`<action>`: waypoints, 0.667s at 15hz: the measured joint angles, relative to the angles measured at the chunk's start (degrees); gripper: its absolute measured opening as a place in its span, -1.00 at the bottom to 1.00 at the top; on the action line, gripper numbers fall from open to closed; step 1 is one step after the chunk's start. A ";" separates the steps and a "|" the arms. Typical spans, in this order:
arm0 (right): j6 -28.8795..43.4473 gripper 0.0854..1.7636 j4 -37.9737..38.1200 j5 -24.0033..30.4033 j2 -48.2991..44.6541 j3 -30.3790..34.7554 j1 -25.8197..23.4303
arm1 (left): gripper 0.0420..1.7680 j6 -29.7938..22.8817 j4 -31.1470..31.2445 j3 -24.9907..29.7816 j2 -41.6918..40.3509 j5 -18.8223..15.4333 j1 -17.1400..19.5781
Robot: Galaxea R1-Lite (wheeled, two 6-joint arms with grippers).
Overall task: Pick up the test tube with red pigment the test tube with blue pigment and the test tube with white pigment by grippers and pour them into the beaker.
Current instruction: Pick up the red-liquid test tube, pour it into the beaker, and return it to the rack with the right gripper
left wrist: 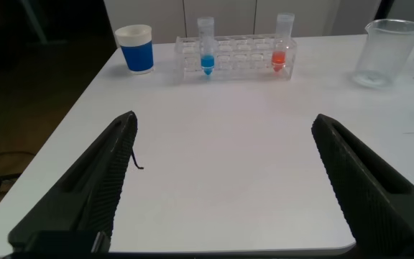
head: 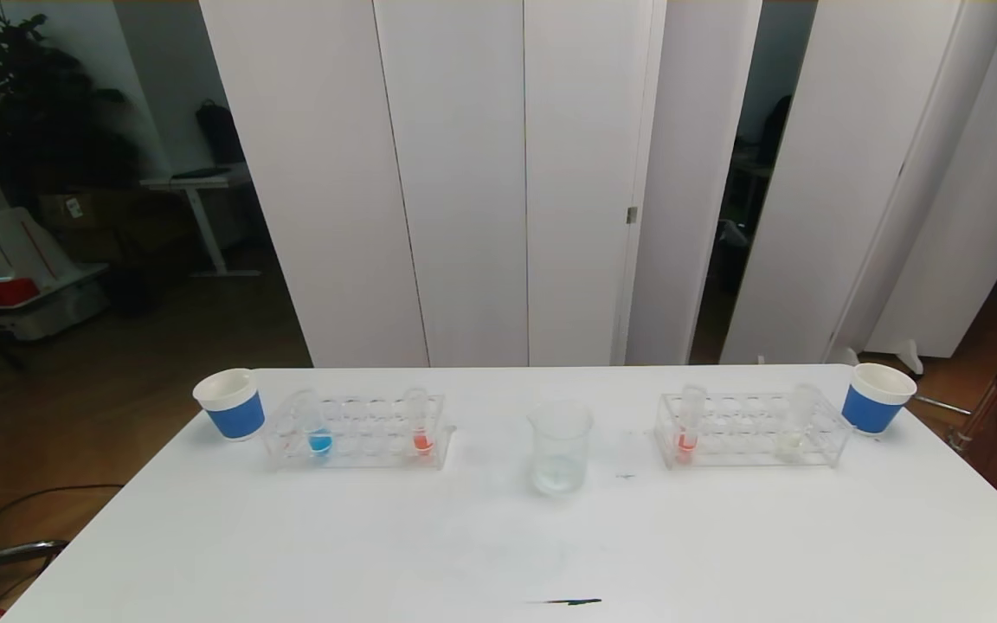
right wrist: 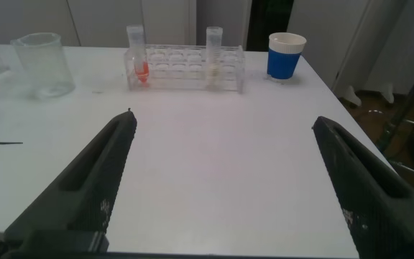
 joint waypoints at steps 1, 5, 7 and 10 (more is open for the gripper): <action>0.00 0.99 0.00 0.02 0.00 0.00 0.00 | 0.96 0.01 0.02 0.00 0.00 0.00 0.01; 0.00 0.99 -0.02 0.00 0.00 0.00 0.00 | 0.96 0.01 0.02 0.00 0.00 0.00 0.01; 0.00 0.99 -0.02 0.00 0.00 0.00 0.00 | 0.96 0.00 0.00 0.00 0.00 0.00 0.00; 0.00 0.99 -0.02 0.00 0.00 0.00 0.00 | 0.96 0.00 0.00 0.00 0.00 0.00 0.00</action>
